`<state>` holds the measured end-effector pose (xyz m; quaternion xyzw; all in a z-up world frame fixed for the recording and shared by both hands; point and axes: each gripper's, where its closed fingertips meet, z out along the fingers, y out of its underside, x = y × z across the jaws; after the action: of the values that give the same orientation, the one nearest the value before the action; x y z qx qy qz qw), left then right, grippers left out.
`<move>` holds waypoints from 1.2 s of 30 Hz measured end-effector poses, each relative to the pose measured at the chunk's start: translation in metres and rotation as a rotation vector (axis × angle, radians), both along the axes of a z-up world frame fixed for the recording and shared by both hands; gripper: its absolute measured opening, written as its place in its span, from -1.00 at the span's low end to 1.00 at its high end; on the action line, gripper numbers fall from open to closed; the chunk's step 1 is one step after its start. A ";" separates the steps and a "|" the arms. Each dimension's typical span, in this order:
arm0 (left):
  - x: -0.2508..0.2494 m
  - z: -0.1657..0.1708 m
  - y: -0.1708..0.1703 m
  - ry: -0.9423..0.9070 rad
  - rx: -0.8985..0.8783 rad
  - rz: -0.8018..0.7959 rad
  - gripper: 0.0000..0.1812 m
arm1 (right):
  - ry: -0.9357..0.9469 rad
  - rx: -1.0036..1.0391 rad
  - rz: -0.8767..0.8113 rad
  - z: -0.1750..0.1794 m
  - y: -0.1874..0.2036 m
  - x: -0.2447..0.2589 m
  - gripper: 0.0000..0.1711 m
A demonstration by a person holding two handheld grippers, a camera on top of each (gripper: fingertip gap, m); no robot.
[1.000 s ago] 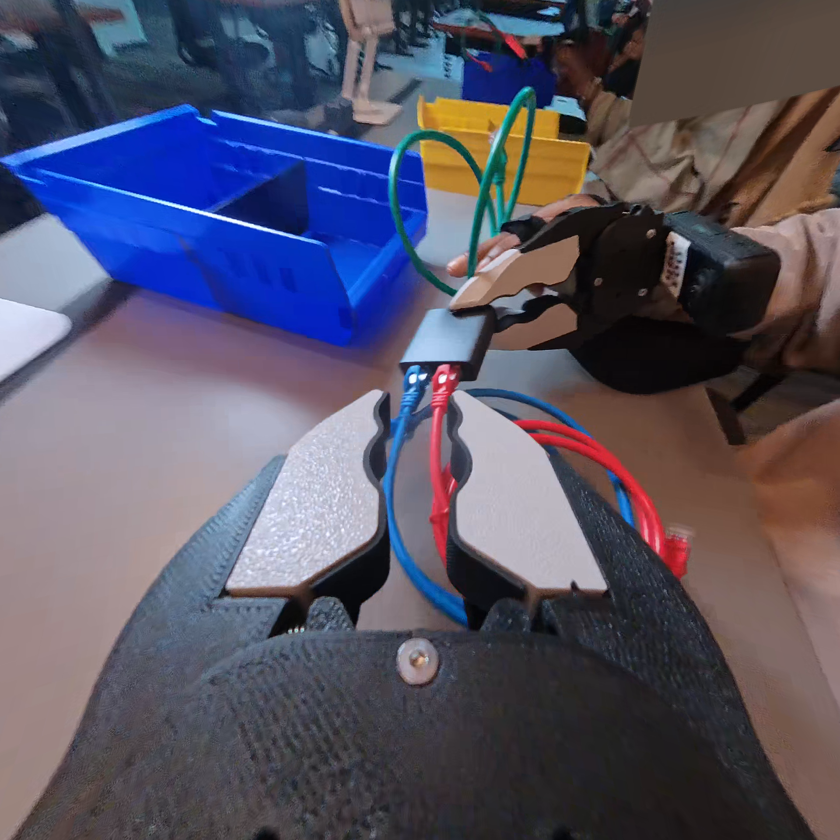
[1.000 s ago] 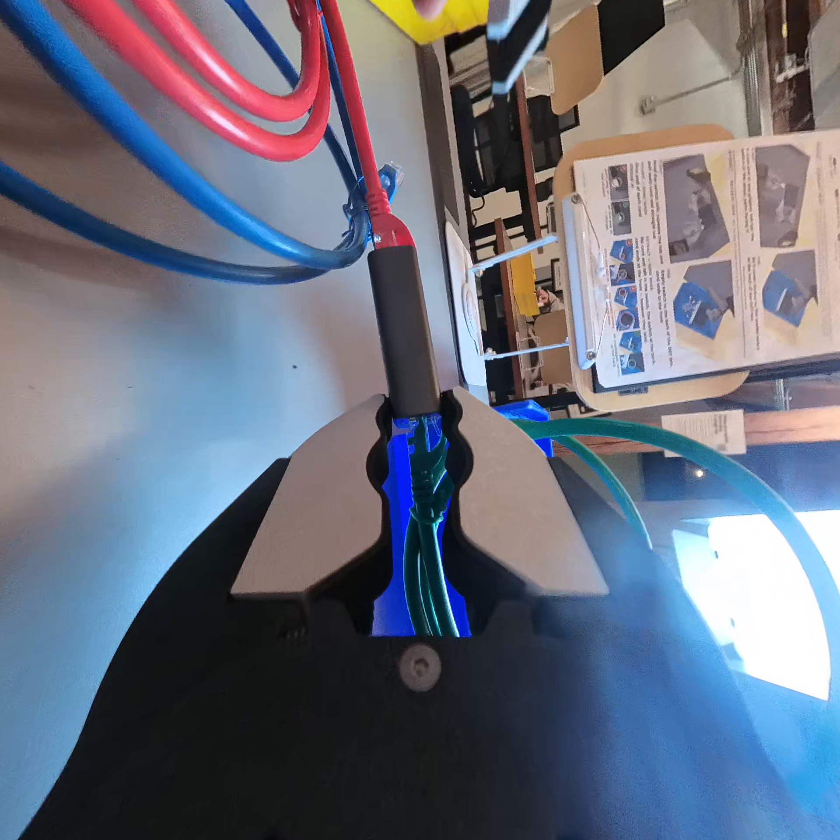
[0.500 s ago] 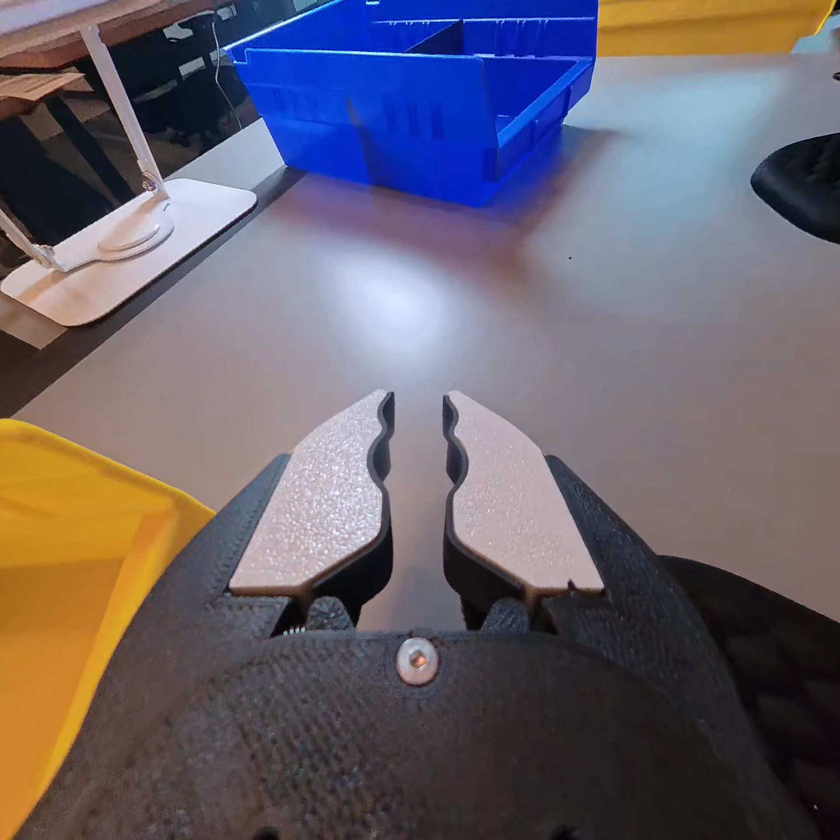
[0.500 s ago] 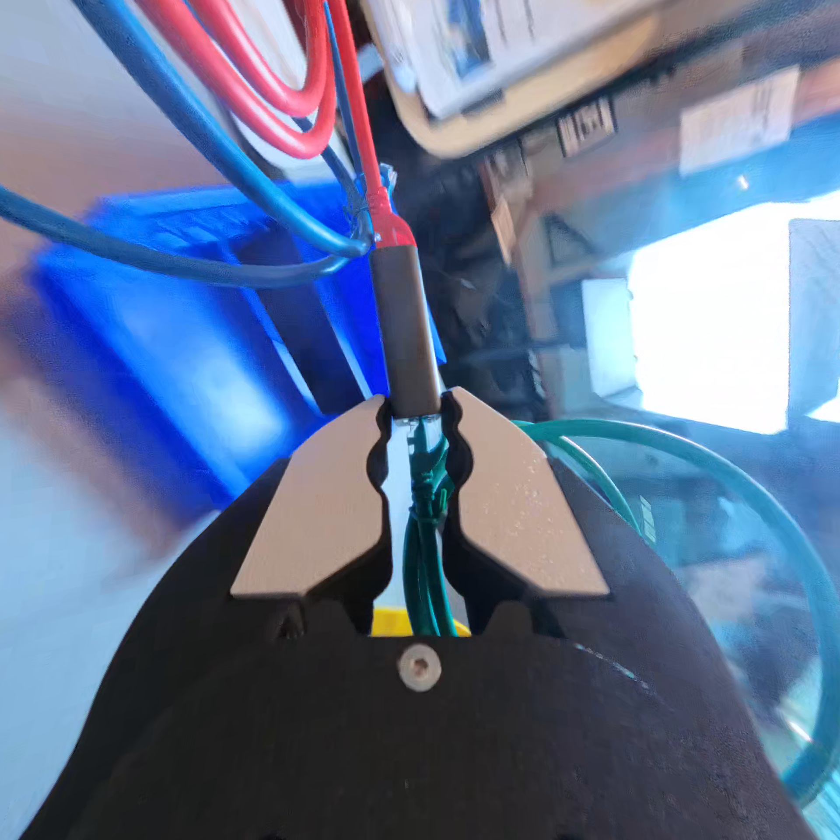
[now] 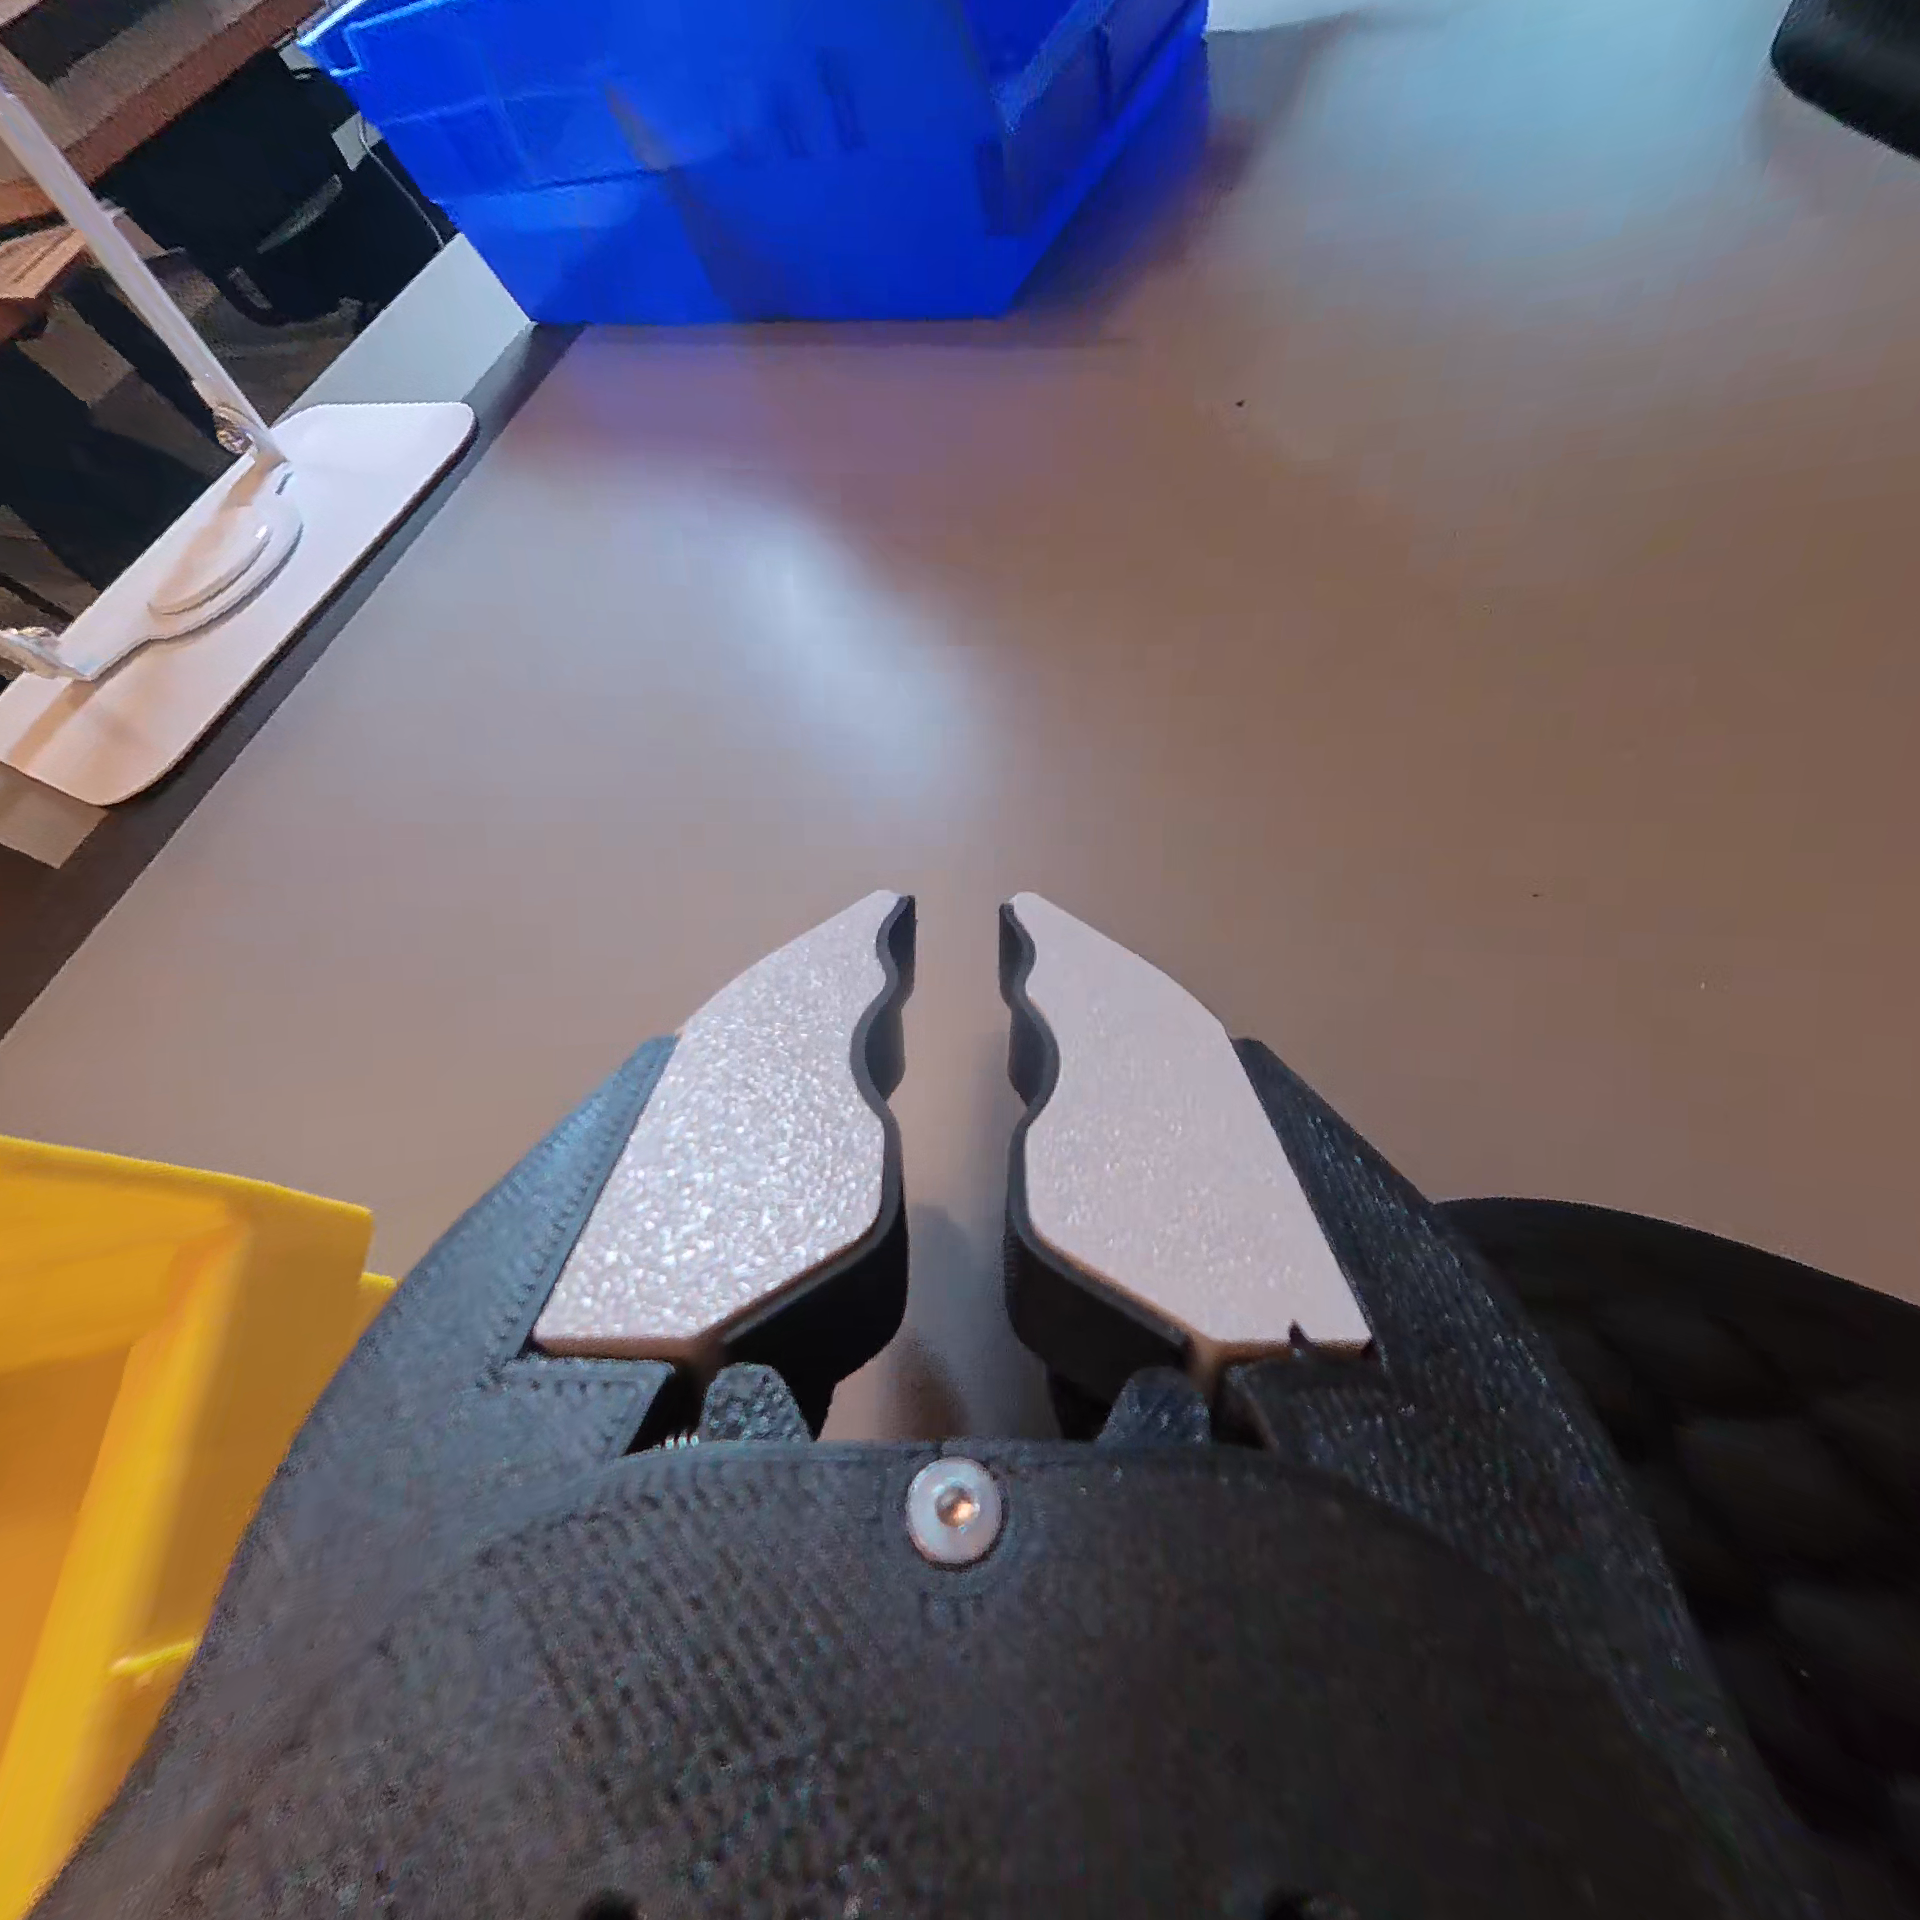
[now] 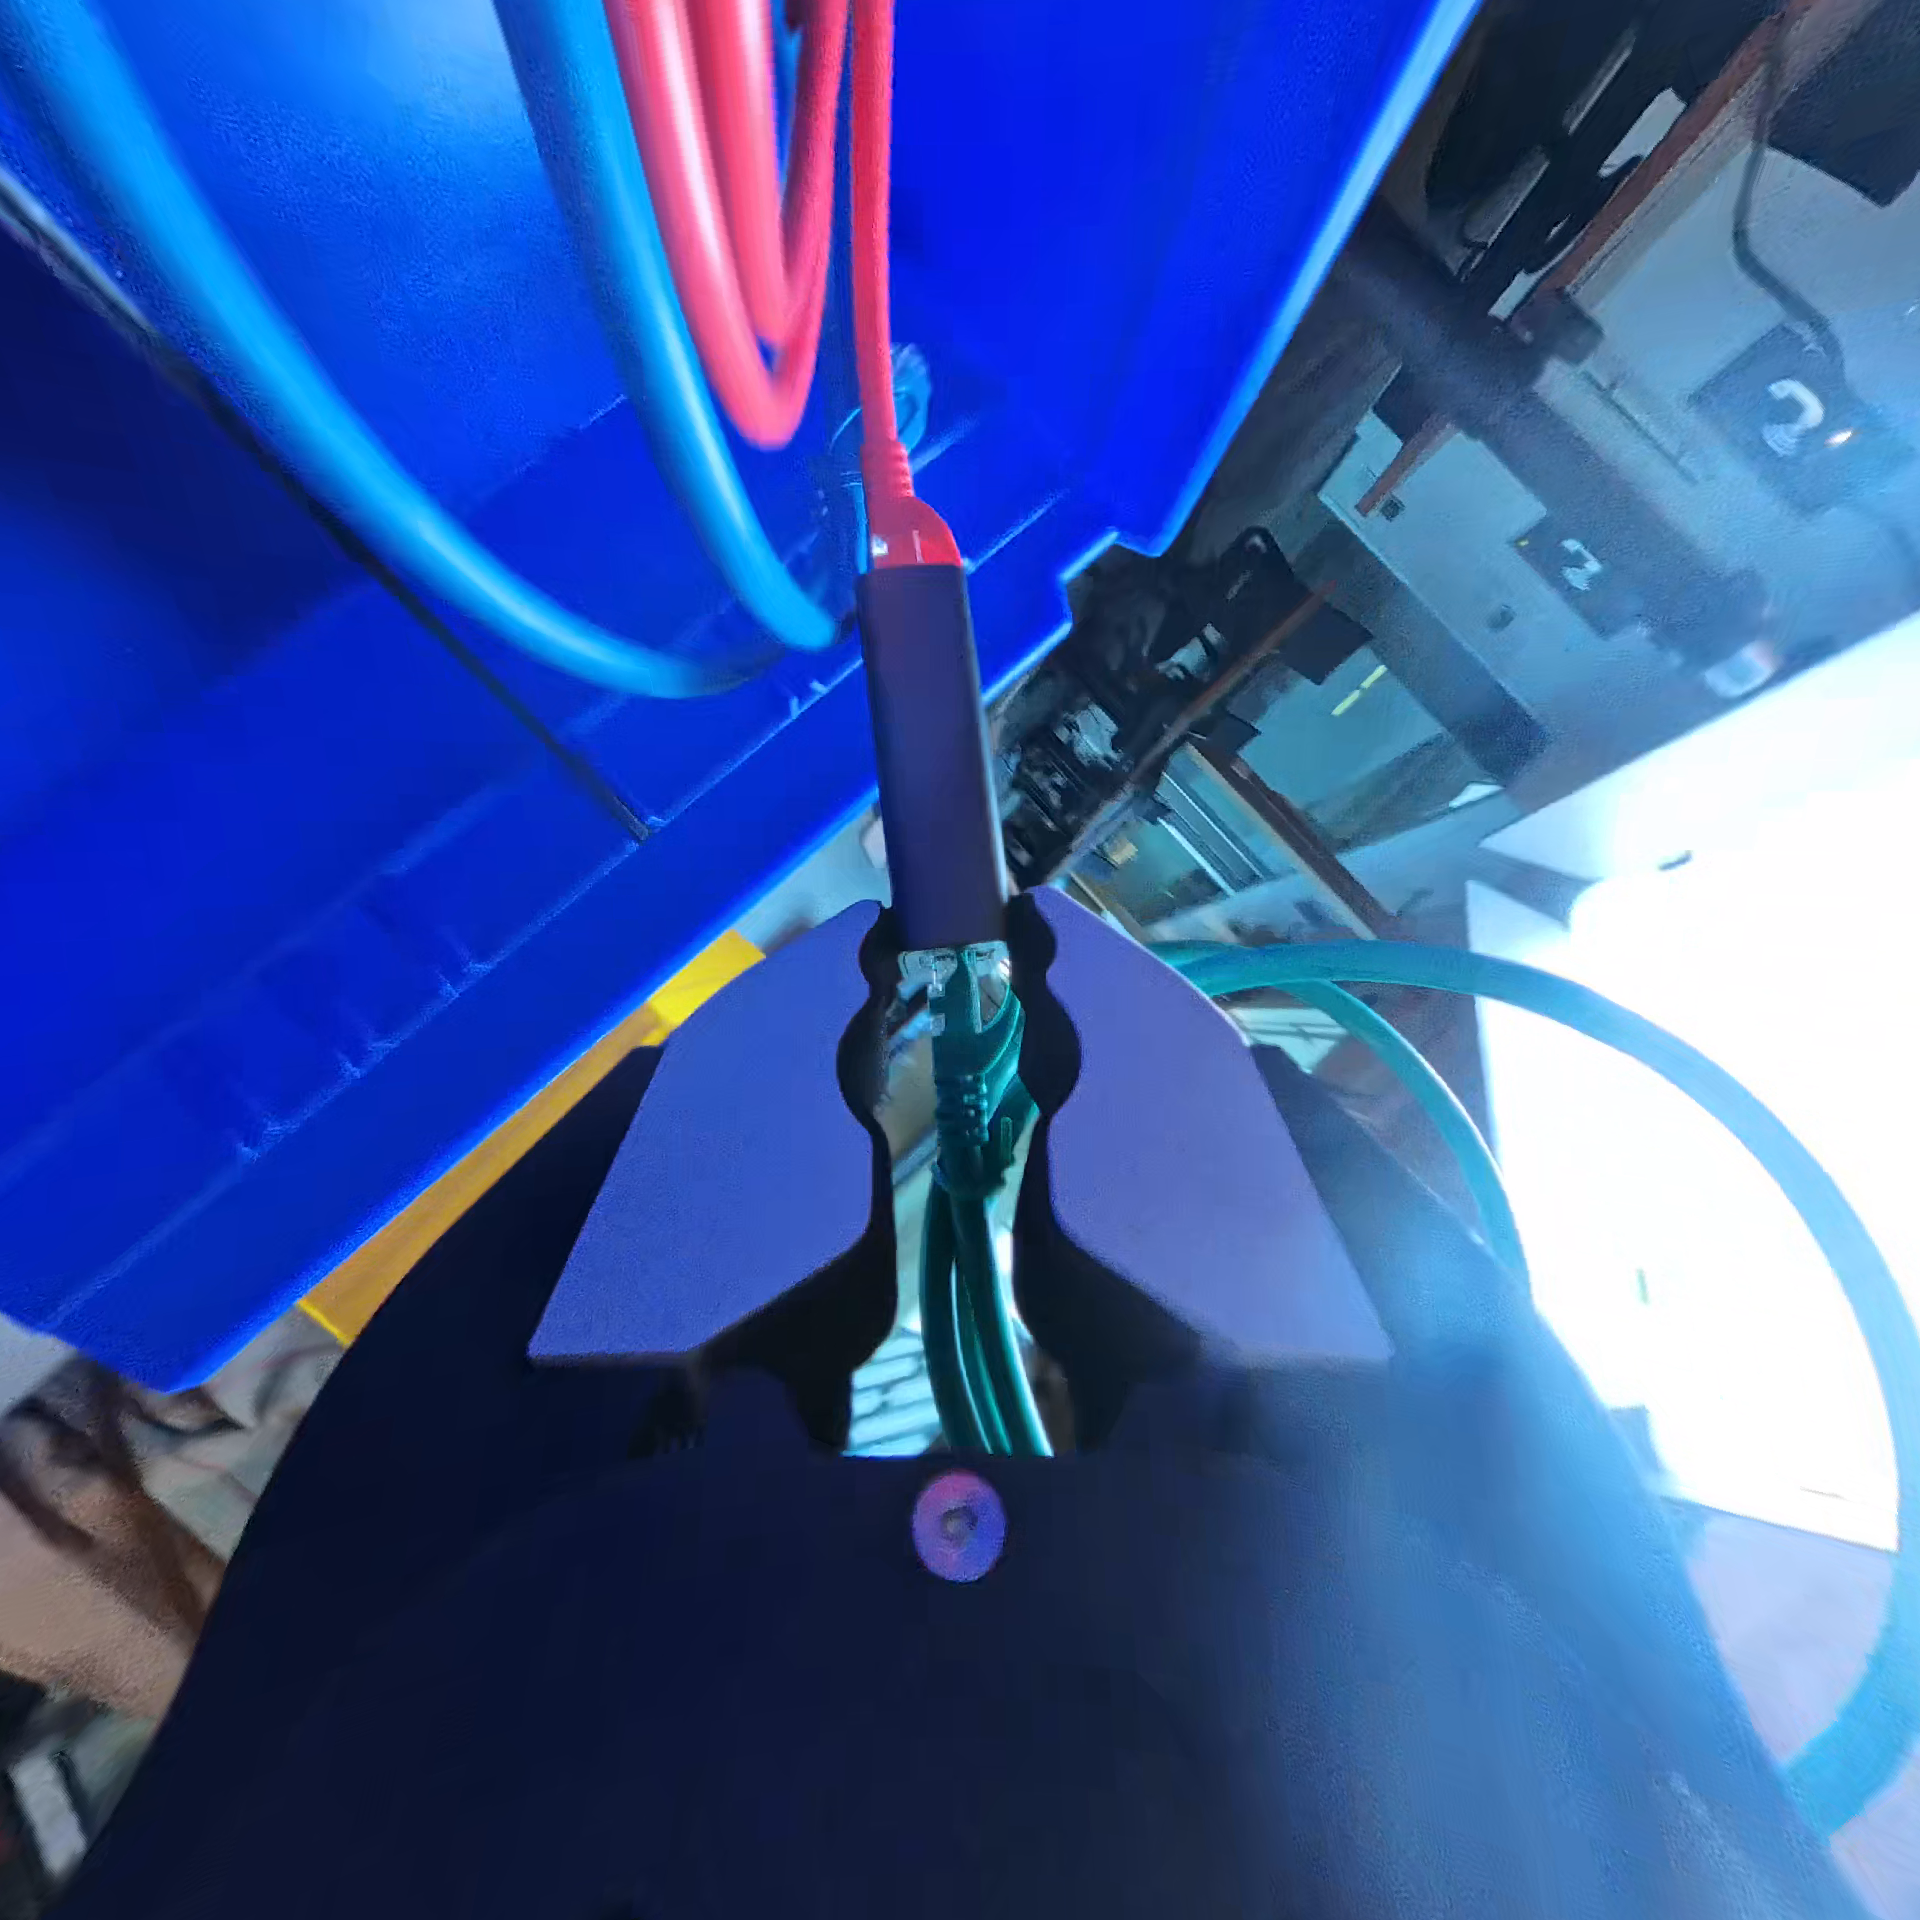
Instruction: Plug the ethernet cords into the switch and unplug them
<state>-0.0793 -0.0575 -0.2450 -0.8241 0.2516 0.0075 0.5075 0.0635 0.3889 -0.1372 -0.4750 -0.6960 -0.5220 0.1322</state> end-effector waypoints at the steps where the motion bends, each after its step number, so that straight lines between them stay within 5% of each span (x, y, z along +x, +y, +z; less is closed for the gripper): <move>1: 0.002 -0.002 0.000 0.011 -0.004 -0.005 -0.83 | -0.060 0.000 0.014 -0.007 0.003 -0.002 -0.75; 5: 0.004 -0.006 0.001 0.034 -0.009 -0.014 -0.83 | -0.112 -0.010 0.044 -0.025 0.006 -0.004 -0.76; 11: 0.002 -0.004 0.003 0.029 0.000 0.005 -0.81 | 0.283 -0.122 0.122 -0.036 -0.018 -0.022 -0.56; 16: -0.003 -0.001 0.004 0.012 0.012 0.038 -0.79 | 0.760 -0.348 0.294 -0.006 -0.095 -0.052 -0.48; 20: -0.026 0.017 0.004 0.019 0.060 0.133 -0.74 | 0.999 -0.566 0.374 0.005 -0.164 -0.030 -0.48; 29: -0.121 0.045 -0.037 0.197 -0.061 0.393 -0.46 | 0.869 -0.631 0.242 -0.080 -0.172 0.080 -0.36; 36: -0.169 -0.006 -0.060 0.319 -0.433 0.435 -0.26 | 0.714 -0.669 0.323 -0.121 -0.159 0.036 -0.35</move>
<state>-0.2479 -0.1172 -0.2513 -0.9355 0.1419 0.1904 0.2615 0.0997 0.2298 -0.2582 -0.5264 -0.8008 -0.0490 0.2815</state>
